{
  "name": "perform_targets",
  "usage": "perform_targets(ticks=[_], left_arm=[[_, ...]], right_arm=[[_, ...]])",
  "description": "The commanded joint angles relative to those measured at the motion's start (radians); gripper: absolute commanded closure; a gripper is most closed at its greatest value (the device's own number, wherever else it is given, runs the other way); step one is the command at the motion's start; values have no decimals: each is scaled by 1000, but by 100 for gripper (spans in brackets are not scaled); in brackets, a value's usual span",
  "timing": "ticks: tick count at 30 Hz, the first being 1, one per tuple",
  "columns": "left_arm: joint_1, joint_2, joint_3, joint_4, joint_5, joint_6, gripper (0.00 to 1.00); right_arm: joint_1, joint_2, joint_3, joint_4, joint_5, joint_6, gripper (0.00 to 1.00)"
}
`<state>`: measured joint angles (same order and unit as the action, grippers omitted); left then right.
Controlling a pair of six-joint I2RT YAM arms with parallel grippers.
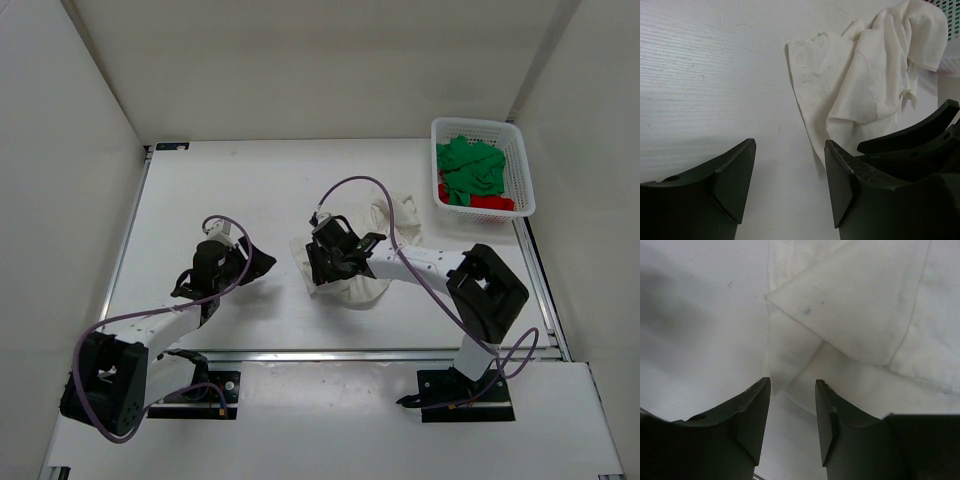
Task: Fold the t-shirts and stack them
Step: Flatten out the tshirt
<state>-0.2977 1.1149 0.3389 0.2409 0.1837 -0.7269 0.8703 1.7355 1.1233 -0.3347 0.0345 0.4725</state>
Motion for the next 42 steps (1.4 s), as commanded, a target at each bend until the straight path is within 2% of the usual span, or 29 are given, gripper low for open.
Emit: perform_targets(ticks=[1,17,22,25,28,31,33,34,36,37,38,39,40,41,42], left_arm=[[-4,-6,-9,26,14,-6,32],[-9,25,-8,52,19,-17,33],[-11,25,-12,55,11,-20,34],[2,17,-18,58,13,-19,33],[-1,13,-24,58,20,-22,33],[8,-3,-20,63,31,-34,33],[20,-19,-21,60,40,-37,33],[32,-29,-14,54,43,-43,34],[43,-70,-6,31,48,-46,34],[51,-84,5,23,56,-43,34],[63,-99,20,2,48,-36,34],[62,-113,29,-17,49,-34,34],[63,-119,43,-25,45,-35,34],[66,-131,48,-43,49,-29,34],[62,-138,63,-48,43,-28,34]], right_arm=[[10,-10,15,54,-15,14,60],[33,71,56,22,-13,-1,61],[26,81,75,14,18,2,80],[12,81,95,-9,42,-2,97],[-7,46,133,-26,74,-29,100],[-92,73,367,-107,41,-103,100],[-195,149,726,-183,-19,-146,100],[-220,229,856,-251,-80,-150,100],[-284,411,1518,-401,-151,-166,100],[-306,380,1546,-354,-227,-126,100],[-359,274,1389,-192,-343,-47,100],[-411,219,1251,-50,-388,33,100],[-428,146,1221,-21,-441,60,100],[-451,130,1251,-42,-449,70,100],[-442,118,1353,-73,-455,54,99]])
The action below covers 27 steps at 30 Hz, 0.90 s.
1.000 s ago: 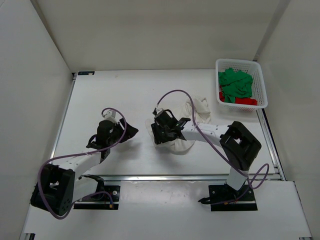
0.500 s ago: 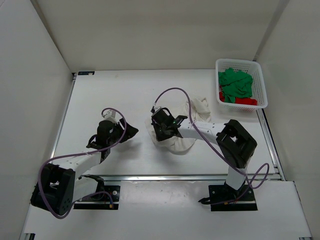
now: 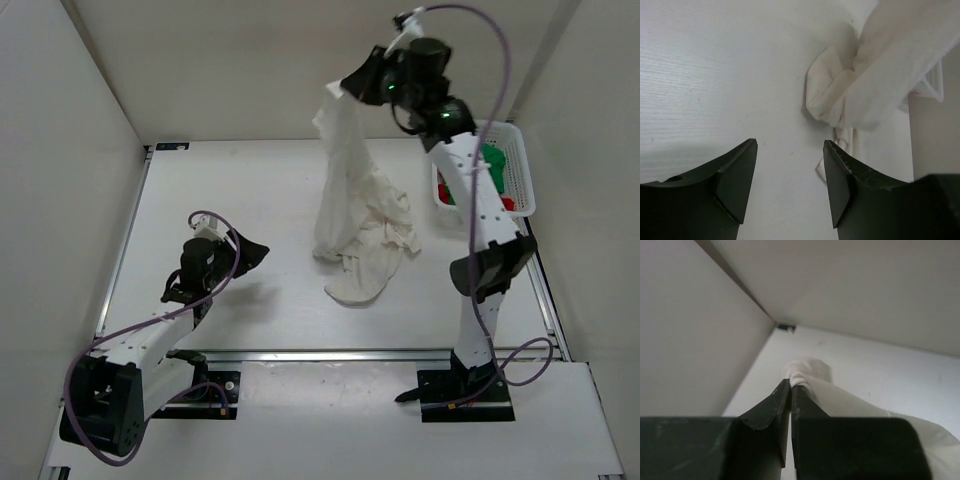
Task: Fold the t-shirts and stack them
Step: Flatten out the tshirt
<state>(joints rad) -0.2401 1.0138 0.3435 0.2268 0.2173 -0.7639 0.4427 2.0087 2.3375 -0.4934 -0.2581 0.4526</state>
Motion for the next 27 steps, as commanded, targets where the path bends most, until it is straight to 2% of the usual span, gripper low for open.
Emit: perform_targets(ticks=[1,2,4,7,10,12,15,18,20,21,24,27], left_arm=[[2,-43,61,-38,13,9,34],[8,-38,74,-47,11,5,34],[10,-49,78,-41,20,-9,35],[18,-60,98,-50,8,-12,35],[-2,-70,121,-58,-44,-9,35],[-65,-69,136,-64,-96,3,35],[-158,-17,158,-75,-172,26,36],[-191,32,138,-46,-179,11,36],[-192,32,114,-33,-194,5,36],[-191,29,100,-41,-203,9,37],[-173,-4,60,-72,-203,25,37],[-191,-38,37,-135,-216,60,37]], right_arm=[[-22,-174,193,22,-180,70,100],[-12,-188,244,6,-211,58,100],[8,-352,179,19,-205,-1,100],[57,-654,-134,105,-138,-43,100],[-14,-909,-500,127,-90,-41,100],[-59,-1071,-657,48,3,-57,100],[-116,-1206,-892,-100,139,-94,100],[-130,-1304,-1134,-180,255,-97,100],[-147,-1346,-1332,-188,252,-72,100],[-145,-1372,-1378,-194,229,-68,99],[-220,-1438,-1614,-181,146,-22,100],[-283,-1476,-1705,-160,71,-5,100]])
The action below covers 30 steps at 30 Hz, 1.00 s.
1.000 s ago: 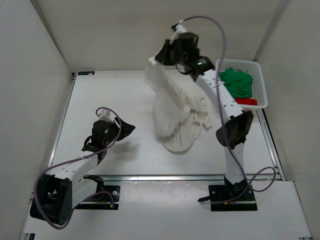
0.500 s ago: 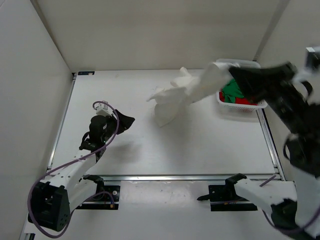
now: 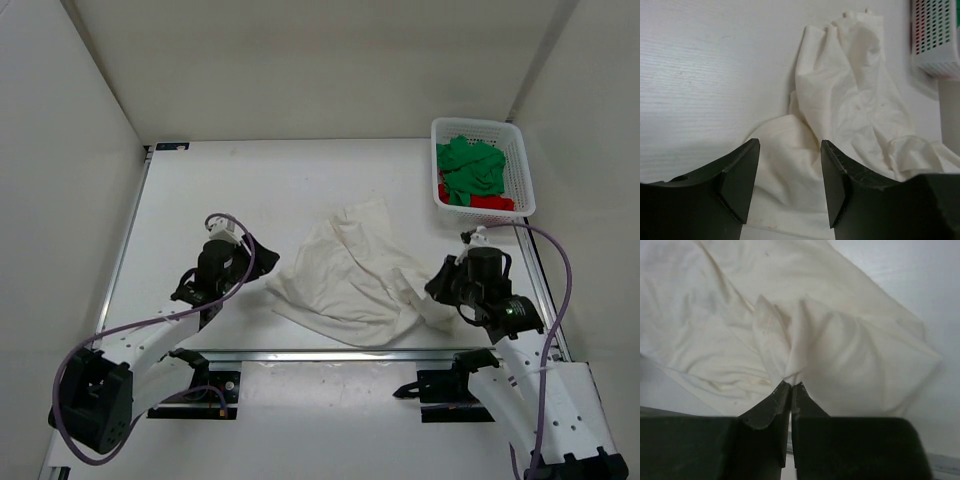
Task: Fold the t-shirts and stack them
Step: Flatten out the tshirt
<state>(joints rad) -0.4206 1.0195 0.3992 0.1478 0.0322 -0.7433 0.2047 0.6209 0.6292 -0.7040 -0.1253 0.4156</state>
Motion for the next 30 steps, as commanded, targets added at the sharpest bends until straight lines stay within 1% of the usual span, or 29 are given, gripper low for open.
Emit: perform_targets(ticks=[1,2,3,4,6,8,10,12,14,18,21,24,27,30], left_arm=[[-15,-56,-22,-86,-64,54,37],[-23,-76,-25,-127,-77,62,38],[-21,-105,-34,-186,-106,61,42],[-17,-122,-49,-206,-113,68,46],[-23,-189,-60,-307,-127,65,51],[-33,-225,-74,-387,-138,61,56],[-58,-242,-95,-470,-124,38,55],[-93,-236,-132,-485,-109,-5,54],[-125,-227,-151,-475,-135,-37,52],[-162,-168,-154,-419,-120,-86,49],[-208,-115,-152,-392,-143,-123,47],[-225,-56,-175,-315,-121,-168,44],[-267,-9,-174,-297,-147,-206,44],[-253,-9,-198,-271,-138,-229,46]], right_arm=[[-50,-90,-11,46,-66,28,100],[-53,-93,-22,47,-68,35,100],[-39,-89,-16,47,-60,34,100],[-33,-87,-4,51,-48,35,100],[-14,-81,12,60,-13,28,100],[-7,-60,17,69,-10,25,100],[-8,-44,-5,98,-51,29,100],[-13,-35,-16,133,-95,31,100],[-17,-33,-46,161,-117,40,100],[-24,-21,-52,189,-161,31,100],[-11,-20,-57,192,-162,32,100],[10,-21,-68,207,-157,35,100],[18,-21,-78,218,-159,37,100],[19,-23,-80,232,-171,31,100]])
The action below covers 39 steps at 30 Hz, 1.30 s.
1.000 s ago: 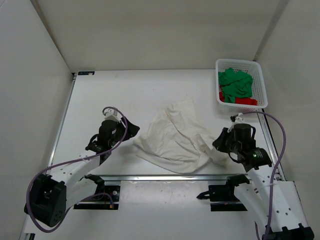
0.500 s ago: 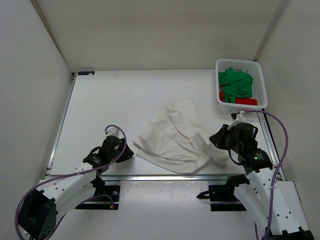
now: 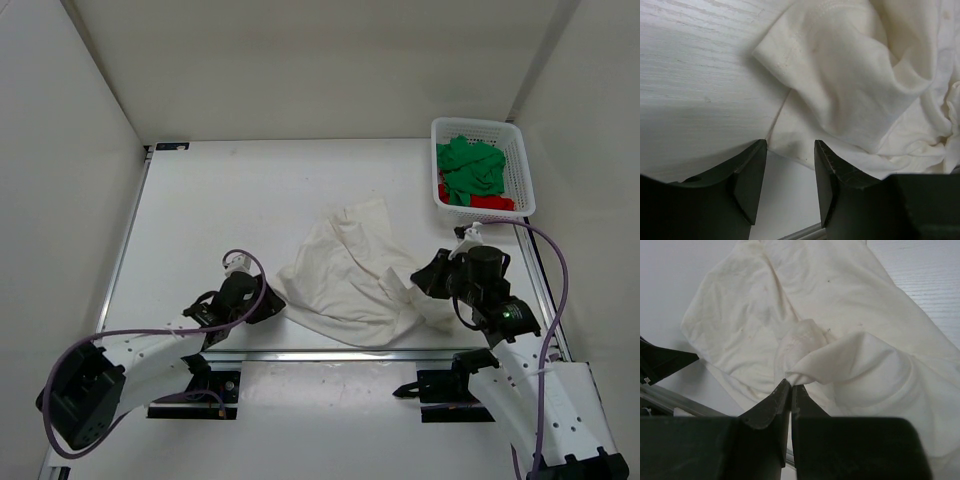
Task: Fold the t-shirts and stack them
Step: Flatten out the tshirt
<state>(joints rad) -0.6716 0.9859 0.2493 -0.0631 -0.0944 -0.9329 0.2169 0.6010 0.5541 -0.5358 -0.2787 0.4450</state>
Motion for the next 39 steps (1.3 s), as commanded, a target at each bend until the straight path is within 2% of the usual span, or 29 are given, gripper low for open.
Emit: perform_targets(ticks=[1,5,13,16,18,20,26,29,31,33,34,36,39], left_arm=[[4,30,-42,-54,-16,-40,47],[-16,63,-19,-49,-25,-50,51],[-5,125,-15,-11,-24,-50,71],[9,128,-7,-15,-21,-37,81],[10,134,11,-18,-36,-30,93],[18,135,21,-15,-35,-24,100],[35,79,151,-98,-73,81,100],[78,33,310,-185,-73,193,100],[119,20,468,-242,-54,288,100],[180,4,600,-326,36,350,100],[238,0,681,-337,74,362,100],[376,-12,824,-383,219,387,100],[527,-50,967,-397,281,393,100]], right_arm=[[12,-1,-5,65,-19,1,100],[16,-4,-6,62,-19,1,100],[33,-4,-3,66,-17,3,100],[44,-7,-11,71,-13,9,100],[41,-4,-11,68,-13,3,100],[52,-7,-11,73,-8,1,100],[50,29,38,74,-13,5,100],[70,80,151,39,59,-15,100],[94,124,255,-1,119,-25,100],[119,169,434,-42,209,-55,100],[127,184,476,-79,266,-60,100],[169,236,678,-151,390,-84,100],[248,324,942,-246,562,-112,100]])
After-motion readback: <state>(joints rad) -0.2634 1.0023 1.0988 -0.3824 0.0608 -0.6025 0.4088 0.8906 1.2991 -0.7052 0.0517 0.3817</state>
